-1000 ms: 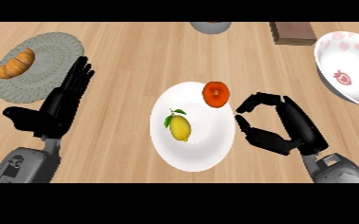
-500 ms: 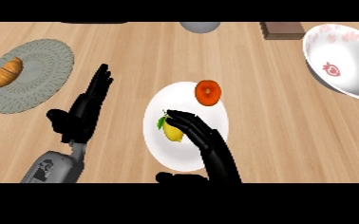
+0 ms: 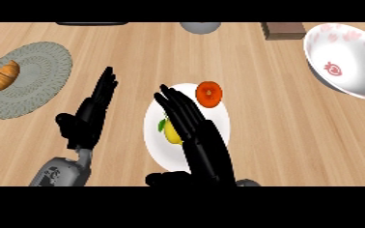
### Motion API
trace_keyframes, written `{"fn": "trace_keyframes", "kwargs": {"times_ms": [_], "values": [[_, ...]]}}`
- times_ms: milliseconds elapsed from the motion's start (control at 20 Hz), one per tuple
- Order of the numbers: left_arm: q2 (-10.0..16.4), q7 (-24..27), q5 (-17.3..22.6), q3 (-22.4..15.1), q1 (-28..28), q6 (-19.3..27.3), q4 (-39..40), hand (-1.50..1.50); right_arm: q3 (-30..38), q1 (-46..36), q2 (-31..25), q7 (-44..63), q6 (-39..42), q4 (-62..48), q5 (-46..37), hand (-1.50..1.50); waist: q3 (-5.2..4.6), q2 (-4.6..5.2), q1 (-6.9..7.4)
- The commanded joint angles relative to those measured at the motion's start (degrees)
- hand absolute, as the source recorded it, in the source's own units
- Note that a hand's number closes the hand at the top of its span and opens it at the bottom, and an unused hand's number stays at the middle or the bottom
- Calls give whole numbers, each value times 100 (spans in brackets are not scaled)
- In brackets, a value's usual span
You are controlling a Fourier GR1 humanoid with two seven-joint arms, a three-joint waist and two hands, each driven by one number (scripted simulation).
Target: Pick the lemon from the plate and place it in the bowl
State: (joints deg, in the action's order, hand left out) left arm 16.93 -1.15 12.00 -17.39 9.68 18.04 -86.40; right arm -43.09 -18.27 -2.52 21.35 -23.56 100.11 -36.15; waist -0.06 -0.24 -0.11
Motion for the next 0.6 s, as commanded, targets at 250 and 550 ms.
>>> {"fn": "trace_keyframes", "kwargs": {"times_ms": [250,550], "values": [[-305,-171,-234,-37,238,92,50,0,-24,-741,248,2395,1513,86,62,-150,1,14,-3],[-287,176,-209,185,-1,-223,219,0,440,-1105,251,2934,2231,-288,459,-150,3,21,19]]}}
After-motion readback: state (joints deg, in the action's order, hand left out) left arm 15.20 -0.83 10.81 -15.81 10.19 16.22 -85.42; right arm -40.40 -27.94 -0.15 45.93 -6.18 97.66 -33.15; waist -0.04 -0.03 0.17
